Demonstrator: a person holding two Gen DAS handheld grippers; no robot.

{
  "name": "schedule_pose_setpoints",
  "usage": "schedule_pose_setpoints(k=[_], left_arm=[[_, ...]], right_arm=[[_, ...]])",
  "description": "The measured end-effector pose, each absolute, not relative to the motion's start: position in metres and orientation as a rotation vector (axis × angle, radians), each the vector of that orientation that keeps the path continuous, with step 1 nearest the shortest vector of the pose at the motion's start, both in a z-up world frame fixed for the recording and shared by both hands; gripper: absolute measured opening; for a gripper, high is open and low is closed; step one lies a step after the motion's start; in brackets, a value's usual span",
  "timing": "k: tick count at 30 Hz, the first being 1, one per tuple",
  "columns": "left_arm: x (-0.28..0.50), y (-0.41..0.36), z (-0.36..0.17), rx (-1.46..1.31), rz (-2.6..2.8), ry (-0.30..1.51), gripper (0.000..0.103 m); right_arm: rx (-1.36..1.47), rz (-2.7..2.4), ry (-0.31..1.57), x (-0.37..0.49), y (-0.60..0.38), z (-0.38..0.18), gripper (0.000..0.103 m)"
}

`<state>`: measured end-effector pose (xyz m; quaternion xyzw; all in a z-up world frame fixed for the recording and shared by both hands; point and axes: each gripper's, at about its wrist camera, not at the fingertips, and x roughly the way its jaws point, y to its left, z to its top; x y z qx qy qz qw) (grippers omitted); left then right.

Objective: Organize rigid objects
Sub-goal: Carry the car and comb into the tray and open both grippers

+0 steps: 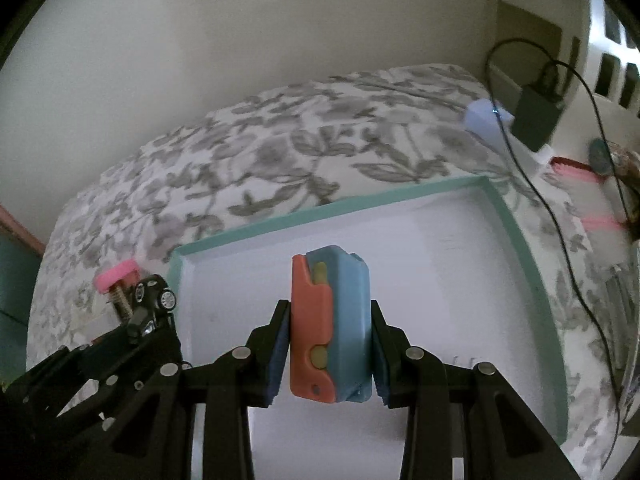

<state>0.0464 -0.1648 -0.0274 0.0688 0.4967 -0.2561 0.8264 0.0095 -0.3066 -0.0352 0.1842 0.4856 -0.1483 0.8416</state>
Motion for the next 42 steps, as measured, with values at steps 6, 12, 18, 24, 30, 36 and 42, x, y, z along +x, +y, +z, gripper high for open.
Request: schedule_pose_setpoints(k=[6,12,18,24,30,36,42], left_arm=[[0.049,-0.180,-0.040,0.168,-0.553,1.064,0.033],[0.056,-0.189,-0.050,0.168,-0.547,1.083,0.033],[0.060,-0.195,-0.060,0.171,-0.552,1.109,0.033],[0.062,-0.200,-0.076,0.188,-0.555,1.157,0.033],[0.062,-0.201,-0.079,0.206,-0.552,1.157,0.033],[0.063,-0.203,-0.076,0.224,-0.552,1.166,0.033],[0.064,-0.196,-0.062,0.212,-0.544,1.156,0.043]], right_arm=[[0.380,-0.338,1.033,0.010,-0.316,-0.041,0.039],[0.350,-0.350,1.047,0.013,-0.320,-0.047,0.039],[0.344,-0.365,1.071,0.016,-0.326,-0.058,0.039],[0.332,-0.375,1.108,0.017,-0.329,-0.072,0.039],[0.306,-0.375,1.119,0.018,-0.329,-0.077,0.039],[0.274,-0.384,1.131,0.020,-0.326,-0.075,0.039],[0.248,-0.396,1.099,0.019,-0.323,-0.061,0.041]])
